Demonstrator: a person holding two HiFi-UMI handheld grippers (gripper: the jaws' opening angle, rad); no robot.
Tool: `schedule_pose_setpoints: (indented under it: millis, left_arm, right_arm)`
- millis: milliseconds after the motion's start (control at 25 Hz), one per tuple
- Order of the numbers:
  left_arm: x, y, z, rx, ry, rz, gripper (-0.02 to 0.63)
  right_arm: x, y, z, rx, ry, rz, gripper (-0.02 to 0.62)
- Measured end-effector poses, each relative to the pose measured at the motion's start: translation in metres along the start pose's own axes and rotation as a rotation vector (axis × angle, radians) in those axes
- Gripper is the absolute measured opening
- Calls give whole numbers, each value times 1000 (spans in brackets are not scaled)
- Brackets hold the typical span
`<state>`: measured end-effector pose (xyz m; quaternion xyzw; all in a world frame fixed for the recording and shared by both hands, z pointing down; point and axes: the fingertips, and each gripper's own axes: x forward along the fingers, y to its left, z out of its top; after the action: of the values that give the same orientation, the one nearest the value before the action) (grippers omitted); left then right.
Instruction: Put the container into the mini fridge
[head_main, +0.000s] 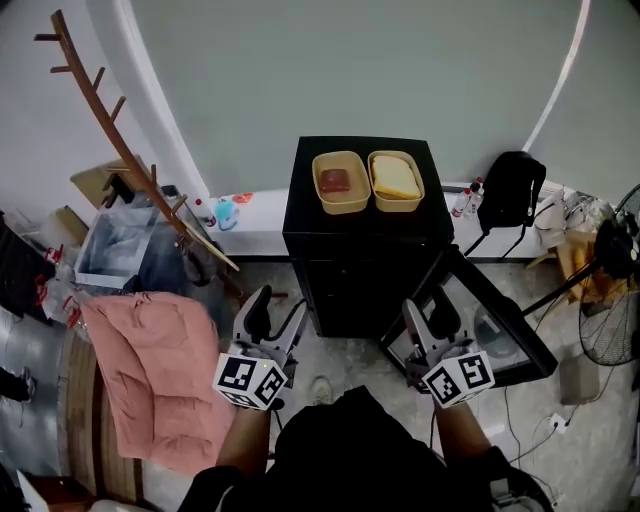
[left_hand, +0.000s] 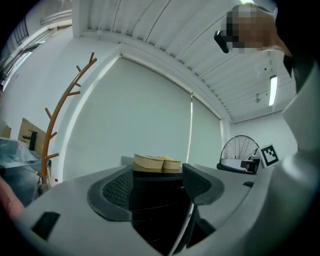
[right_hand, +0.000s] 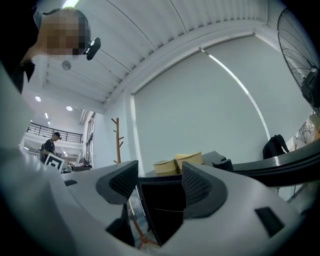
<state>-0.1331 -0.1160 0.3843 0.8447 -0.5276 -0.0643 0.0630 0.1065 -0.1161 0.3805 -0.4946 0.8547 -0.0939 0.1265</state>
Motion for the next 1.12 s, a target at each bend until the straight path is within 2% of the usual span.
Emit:
schedule_pose_setpoints:
  millis: [120, 400, 560, 640, 760, 1000, 1120]
  left_arm:
    - [15, 8, 3, 14, 14, -44, 321]
    - [54, 17, 3, 29, 67, -224, 319]
    - [69, 20, 5, 72, 83, -304, 318]
    - [75, 26, 12, 90, 66, -324, 283]
    - [86, 33, 21, 151, 39, -353, 261]
    - [121, 13, 22, 327, 104, -465, 261]
    - [140, 6, 28, 367, 106, -496, 250]
  right_arm:
    - [17, 2, -1, -10, 11, 2, 282]
    - [46, 7, -4, -2, 10, -19, 279]
    - [65, 12, -7, -2, 17, -38, 273]
    - [74, 20, -7, 1, 13, -37, 273]
    - [79, 29, -7, 8, 2, -37, 272]
    - [72, 11, -6, 13, 20, -60, 267]
    - [75, 6, -1, 21, 21, -54, 267]
